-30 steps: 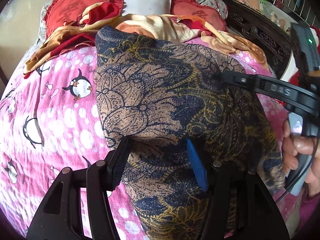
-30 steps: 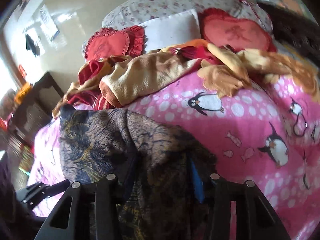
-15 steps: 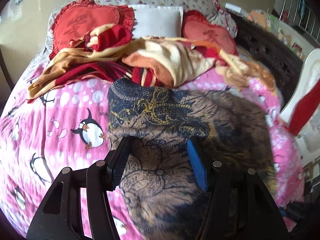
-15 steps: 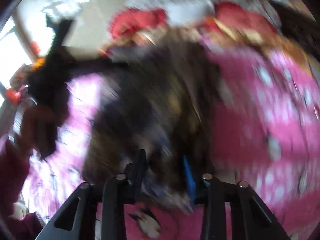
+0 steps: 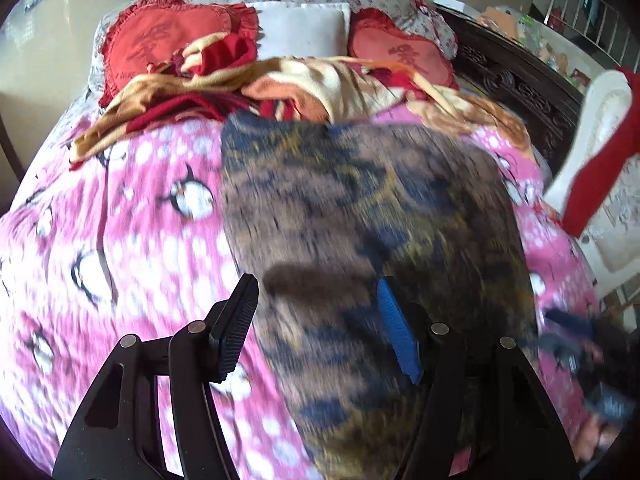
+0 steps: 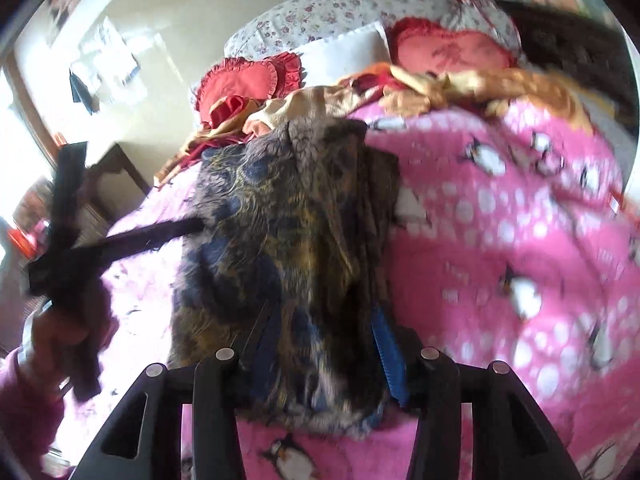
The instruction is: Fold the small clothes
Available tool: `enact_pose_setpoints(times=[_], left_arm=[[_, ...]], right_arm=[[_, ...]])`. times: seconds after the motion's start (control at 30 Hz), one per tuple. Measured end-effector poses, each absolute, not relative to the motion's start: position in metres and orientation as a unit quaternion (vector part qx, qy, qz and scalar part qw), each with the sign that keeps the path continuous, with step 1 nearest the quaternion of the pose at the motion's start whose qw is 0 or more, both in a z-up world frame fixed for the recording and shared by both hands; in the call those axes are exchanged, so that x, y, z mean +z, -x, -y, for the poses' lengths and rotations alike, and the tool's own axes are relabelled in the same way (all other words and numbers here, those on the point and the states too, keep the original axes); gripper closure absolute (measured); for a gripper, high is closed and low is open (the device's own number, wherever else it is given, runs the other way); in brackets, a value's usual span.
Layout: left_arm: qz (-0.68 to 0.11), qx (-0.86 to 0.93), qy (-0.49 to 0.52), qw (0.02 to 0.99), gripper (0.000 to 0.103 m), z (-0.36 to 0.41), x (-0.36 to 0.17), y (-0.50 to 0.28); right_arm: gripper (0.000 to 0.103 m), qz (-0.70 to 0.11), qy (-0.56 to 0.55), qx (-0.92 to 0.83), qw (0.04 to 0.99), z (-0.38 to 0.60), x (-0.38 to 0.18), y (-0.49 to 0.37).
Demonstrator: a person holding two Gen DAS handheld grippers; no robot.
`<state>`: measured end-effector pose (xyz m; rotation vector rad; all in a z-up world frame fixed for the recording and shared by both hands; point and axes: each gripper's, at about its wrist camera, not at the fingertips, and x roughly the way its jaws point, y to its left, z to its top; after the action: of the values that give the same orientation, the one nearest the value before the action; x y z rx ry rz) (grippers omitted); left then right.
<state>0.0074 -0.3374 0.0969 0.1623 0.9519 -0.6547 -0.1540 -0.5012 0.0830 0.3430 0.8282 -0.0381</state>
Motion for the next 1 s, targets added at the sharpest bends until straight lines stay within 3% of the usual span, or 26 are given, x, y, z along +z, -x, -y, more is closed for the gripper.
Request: enact_pose_setpoints(times=[0.23,0.37,0.47,0.5,0.53,0.63,0.8,0.9,0.97,1.0], left_arm=[[-0.458,-0.299,-0.099,0.831,0.041,0.336,0.081,0.020],[-0.462,-0.301,-0.092,0.829,0.041,0.332,0.079,0.023],[-0.465,-0.304,-0.086,0.827,0.041,0.329,0.078,0.021],[-0.469,-0.306,-0.078,0.825,0.041,0.328,0.077,0.019],[-0.473,-0.308,-0.067,0.822,0.041,0.326,0.076,0.016],[-0.487,-0.314,-0.044,0.814,0.039,0.324,0.070,0.009],[-0.505,-0.325,-0.009,0.799,0.025,0.324,0.058,-0.001],[-0.526,-0.334,0.016,0.782,0.022,0.328,0.046,-0.009],[-0.543,-0.343,0.046,0.765,0.022,0.327,0.039,-0.012],[-0.541,-0.344,0.051,0.766,0.022,0.326,0.039,-0.013]], right_arm=[[0.057,-0.418,-0.173,-0.088,0.887,0.513,0.067,0.104],[0.056,-0.421,-0.230,-0.077,0.874,0.529,0.055,0.105],[0.040,-0.396,-0.242,-0.053,0.885,0.532,0.063,0.115],[0.024,-0.389,-0.243,-0.046,0.887,0.533,0.063,0.117],[0.018,-0.383,-0.242,-0.040,0.891,0.535,0.063,0.118],[0.018,-0.379,-0.236,-0.018,0.895,0.538,0.058,0.117],[0.018,-0.397,-0.222,0.022,0.890,0.543,0.044,0.096],[0.015,-0.396,-0.221,0.042,0.890,0.541,0.045,0.083],[0.023,-0.397,-0.223,0.048,0.889,0.538,0.046,0.078],[0.050,-0.397,-0.224,0.057,0.888,0.535,0.048,0.075]])
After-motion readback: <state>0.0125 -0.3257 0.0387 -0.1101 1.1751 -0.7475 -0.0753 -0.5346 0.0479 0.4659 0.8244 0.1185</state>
